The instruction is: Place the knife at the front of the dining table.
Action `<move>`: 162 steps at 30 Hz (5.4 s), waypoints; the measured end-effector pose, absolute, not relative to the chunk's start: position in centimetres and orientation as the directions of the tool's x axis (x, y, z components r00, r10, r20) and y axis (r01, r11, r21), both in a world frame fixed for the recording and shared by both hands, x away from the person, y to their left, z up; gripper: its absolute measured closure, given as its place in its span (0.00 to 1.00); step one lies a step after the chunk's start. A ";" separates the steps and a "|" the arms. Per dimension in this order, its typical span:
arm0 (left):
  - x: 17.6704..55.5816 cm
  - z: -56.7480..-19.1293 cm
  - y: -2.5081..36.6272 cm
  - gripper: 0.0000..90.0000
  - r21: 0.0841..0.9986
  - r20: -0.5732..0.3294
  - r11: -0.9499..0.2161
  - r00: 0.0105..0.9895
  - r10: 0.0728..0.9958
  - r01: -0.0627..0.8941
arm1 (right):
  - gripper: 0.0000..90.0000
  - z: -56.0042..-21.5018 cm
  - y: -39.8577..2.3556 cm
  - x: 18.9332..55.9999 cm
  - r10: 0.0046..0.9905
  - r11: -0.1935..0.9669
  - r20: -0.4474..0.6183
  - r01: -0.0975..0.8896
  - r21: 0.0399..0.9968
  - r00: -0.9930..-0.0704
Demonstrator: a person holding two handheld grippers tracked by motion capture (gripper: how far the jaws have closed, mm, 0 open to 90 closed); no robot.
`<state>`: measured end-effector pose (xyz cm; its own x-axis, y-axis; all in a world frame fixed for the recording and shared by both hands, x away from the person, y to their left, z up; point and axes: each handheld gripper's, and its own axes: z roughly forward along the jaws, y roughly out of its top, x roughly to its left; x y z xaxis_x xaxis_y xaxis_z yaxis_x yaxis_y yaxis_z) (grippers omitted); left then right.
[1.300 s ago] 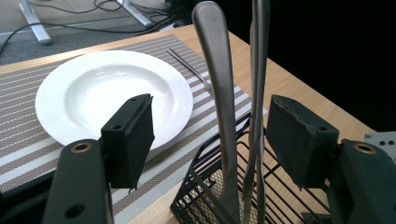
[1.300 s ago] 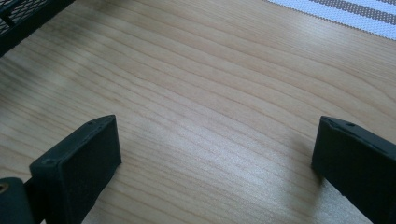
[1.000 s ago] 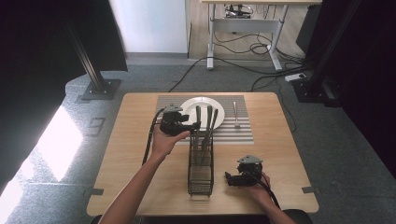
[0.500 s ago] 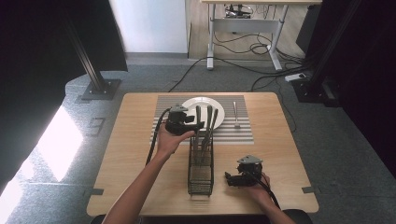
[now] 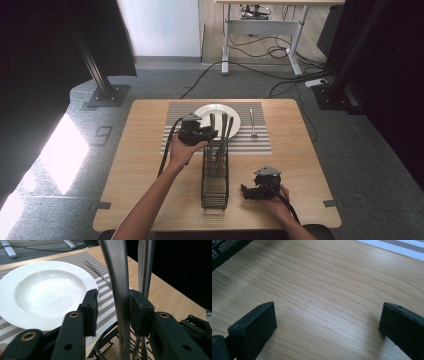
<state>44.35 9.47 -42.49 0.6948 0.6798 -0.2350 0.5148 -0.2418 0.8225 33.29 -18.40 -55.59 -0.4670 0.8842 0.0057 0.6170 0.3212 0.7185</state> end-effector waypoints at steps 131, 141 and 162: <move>40.5 -34.1 19.5 0.91 0.951 -0.154 -0.050 0.609 0.778 0.304 | 0.04 -55.5 -18.3 33.2 0.873 0.333 0.008 0.606 0.722 -0.488; 40.9 -35.7 20.4 0.91 0.939 -0.161 -0.058 0.583 0.796 0.338 | 0.04 -55.5 -18.3 33.2 0.873 0.333 0.008 0.606 0.722 -0.488; 41.3 -40.3 22.1 0.92 0.899 -0.174 -0.081 0.521 0.835 0.431 | 0.04 -55.6 -18.3 33.2 0.871 0.336 0.006 0.605 0.722 -0.491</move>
